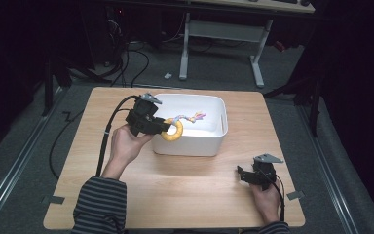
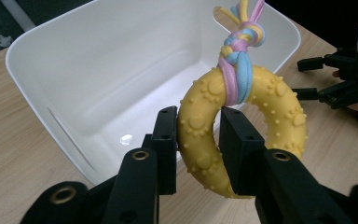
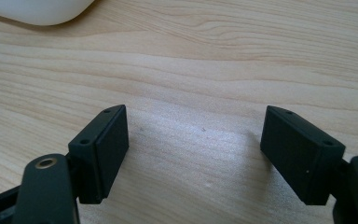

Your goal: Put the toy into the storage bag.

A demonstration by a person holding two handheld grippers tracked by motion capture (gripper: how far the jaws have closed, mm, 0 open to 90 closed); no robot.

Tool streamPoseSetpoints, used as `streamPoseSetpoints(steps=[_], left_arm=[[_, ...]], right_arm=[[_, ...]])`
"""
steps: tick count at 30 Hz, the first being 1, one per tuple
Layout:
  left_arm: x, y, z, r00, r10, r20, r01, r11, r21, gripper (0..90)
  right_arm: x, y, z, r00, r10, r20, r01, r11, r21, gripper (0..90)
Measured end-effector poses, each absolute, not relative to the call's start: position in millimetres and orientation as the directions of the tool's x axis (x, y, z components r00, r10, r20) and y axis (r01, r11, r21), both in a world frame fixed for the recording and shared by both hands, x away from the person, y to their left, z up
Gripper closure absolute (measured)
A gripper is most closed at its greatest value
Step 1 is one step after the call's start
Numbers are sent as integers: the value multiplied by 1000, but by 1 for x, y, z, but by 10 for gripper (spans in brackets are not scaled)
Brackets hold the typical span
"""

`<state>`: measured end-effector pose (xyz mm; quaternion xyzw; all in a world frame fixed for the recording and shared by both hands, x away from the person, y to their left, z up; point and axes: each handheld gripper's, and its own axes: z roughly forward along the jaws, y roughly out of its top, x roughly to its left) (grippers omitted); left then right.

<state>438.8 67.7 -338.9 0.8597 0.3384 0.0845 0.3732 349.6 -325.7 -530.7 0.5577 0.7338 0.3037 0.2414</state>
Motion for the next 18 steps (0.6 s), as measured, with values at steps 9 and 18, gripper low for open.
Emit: streamPoseSetpoints(steps=[9,18], left_arm=[[453,61,-341,739,667,-99,533,-487,692,684],[466,54,-352,717,689,-102,558,-479,678,684]], right_arm=[[350,-326,-531,-262,965,-15,672,194,715,234],[350,-326,-531,-263,965,-15,672,195,715,234]])
